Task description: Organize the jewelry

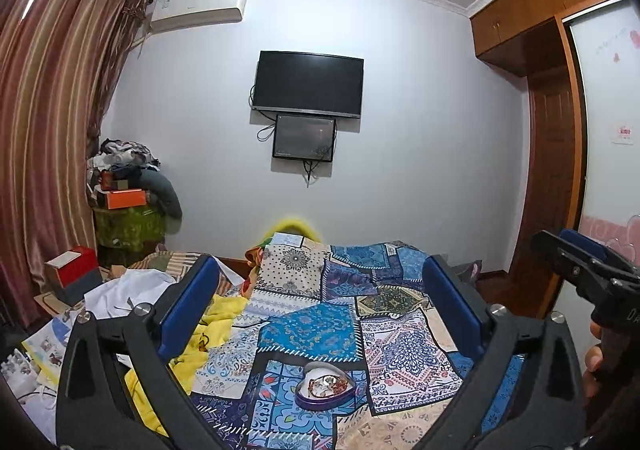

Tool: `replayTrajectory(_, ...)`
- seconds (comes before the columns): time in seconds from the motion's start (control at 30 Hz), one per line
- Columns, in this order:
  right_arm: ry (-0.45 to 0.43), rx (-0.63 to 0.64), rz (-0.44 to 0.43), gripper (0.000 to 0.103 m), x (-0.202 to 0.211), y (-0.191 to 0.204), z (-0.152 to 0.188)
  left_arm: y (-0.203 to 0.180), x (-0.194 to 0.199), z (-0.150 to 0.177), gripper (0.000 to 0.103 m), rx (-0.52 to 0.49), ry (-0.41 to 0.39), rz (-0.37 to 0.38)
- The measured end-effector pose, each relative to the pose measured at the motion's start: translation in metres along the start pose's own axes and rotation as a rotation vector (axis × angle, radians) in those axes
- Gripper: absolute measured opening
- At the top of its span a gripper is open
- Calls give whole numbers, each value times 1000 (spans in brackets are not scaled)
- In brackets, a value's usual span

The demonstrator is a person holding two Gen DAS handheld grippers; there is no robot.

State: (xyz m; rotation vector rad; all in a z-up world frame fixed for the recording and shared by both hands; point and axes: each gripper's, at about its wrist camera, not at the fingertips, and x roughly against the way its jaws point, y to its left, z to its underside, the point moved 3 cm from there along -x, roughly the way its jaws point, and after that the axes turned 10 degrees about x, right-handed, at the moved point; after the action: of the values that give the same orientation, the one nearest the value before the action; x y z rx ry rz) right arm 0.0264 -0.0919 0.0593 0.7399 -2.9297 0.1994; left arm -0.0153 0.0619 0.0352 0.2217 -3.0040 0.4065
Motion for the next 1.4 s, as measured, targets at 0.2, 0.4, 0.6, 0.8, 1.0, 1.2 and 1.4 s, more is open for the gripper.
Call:
replayTrajectory(0.2, 5, 6, -5, 103, 8, 2, 3, -2, 6, 2, 102, -3, 2, 1)
replayTrajectory(0.4, 9, 14, -7, 103, 14, 1, 6, -5, 4, 4, 102, -3, 13, 4)
replayTrajectory(0.6, 23, 19, -12, 103, 13, 1, 8, -5, 0, 8, 102, -8, 25, 3)
replayTrajectory(0.8, 32, 20, -19, 103, 12, 1, 8, -7, -2, 10, 102, -12, 35, 3)
replayTrajectory(1.0, 44, 24, -22, 103, 10, 2, 10, -8, -5, 14, 102, -11, 49, 5)
replayTrajectory(1.2, 50, 24, -24, 103, 11, 2, 9, -6, -7, 14, 102, -7, 54, 6)
replayTrajectory(1.4, 62, 28, -28, 103, 9, 2, 10, -6, -8, 16, 102, -5, 60, 5)
